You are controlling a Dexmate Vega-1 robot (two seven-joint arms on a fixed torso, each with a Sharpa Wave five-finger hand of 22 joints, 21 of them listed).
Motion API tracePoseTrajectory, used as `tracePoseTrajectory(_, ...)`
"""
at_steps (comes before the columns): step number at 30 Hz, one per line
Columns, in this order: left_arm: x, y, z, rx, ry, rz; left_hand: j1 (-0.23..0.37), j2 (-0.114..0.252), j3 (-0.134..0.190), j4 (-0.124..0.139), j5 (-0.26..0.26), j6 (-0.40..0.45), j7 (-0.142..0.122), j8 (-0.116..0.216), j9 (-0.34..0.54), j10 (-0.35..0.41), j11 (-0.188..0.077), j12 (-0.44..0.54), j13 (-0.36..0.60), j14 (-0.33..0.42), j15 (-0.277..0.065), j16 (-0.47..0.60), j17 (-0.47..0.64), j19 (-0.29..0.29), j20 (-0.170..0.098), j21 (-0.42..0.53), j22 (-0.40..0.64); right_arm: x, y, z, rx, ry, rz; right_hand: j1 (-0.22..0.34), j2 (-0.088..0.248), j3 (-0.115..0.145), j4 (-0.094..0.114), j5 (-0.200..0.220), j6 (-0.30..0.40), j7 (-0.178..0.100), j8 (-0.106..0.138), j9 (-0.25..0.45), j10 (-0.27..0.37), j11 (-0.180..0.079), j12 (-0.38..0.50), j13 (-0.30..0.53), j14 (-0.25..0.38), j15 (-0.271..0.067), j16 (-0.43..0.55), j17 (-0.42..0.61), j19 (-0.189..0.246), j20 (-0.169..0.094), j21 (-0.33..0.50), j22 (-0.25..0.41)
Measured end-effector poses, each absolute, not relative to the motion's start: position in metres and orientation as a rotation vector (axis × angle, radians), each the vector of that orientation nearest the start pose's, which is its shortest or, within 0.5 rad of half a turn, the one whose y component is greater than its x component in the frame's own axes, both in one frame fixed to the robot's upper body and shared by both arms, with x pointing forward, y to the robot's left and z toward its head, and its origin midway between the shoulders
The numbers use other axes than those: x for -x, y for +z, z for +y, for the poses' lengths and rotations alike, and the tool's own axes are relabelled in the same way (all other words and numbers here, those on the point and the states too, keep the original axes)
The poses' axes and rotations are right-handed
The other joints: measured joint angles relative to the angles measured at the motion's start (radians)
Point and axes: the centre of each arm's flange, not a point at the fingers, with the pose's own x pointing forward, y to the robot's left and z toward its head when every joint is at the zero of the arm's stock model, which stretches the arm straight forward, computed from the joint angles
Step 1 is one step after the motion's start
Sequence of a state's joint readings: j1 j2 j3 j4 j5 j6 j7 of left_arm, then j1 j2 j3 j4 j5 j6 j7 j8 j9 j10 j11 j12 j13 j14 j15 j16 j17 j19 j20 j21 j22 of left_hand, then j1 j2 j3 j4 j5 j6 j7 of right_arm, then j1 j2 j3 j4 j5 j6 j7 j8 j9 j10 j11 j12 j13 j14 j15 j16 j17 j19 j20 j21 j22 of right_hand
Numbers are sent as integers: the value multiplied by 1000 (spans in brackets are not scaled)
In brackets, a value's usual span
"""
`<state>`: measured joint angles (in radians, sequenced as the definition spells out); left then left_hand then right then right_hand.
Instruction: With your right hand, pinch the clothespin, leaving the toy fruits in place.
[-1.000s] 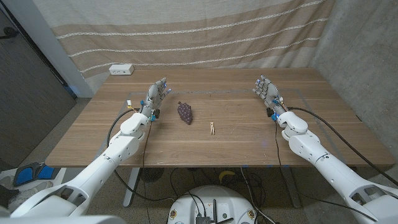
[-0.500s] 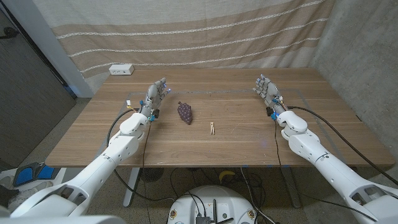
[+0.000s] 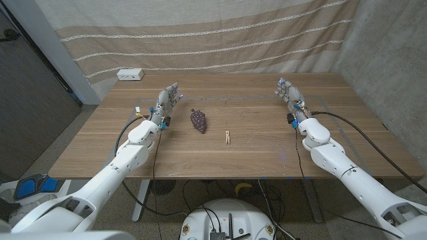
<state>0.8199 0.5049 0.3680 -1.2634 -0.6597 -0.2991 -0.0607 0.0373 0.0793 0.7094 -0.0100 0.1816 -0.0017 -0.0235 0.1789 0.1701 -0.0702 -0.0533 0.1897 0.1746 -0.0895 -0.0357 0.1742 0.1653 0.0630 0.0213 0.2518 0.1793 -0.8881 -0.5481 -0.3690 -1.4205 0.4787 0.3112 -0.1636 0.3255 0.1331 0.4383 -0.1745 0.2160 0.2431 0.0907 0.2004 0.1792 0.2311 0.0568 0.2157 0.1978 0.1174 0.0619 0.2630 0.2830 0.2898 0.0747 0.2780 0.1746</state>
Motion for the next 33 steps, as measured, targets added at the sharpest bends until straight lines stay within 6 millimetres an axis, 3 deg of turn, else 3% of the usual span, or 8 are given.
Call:
tracePoseTrajectory(12,-658,-24,293,42,-224,-595,0,0,0,0,0,11,0,3,0,0,0,0,0,0,0,0,0,4,4,0,0,-609,0,-287,206,3,-747,59,-22,12,-12,10,23,-9,11,0,23,-9,0,5,40,-8,15,2,23,6,0,4)
tracePoseTrajectory(18,-658,-24,292,41,-226,-596,0,0,0,0,0,16,-5,3,0,0,0,0,0,0,0,0,0,4,4,0,0,-600,5,-285,248,-9,-773,61,-24,15,-9,10,39,-14,14,1,33,1,8,5,53,-7,15,3,27,9,0,5)
tracePoseTrajectory(33,-656,-23,291,34,-233,-597,0,0,0,0,0,22,0,3,0,0,0,0,0,0,0,0,0,4,4,-4,0,-577,15,-282,362,-27,-810,61,-24,14,0,17,50,-14,14,5,41,-5,8,5,65,-8,22,8,34,16,0,5)
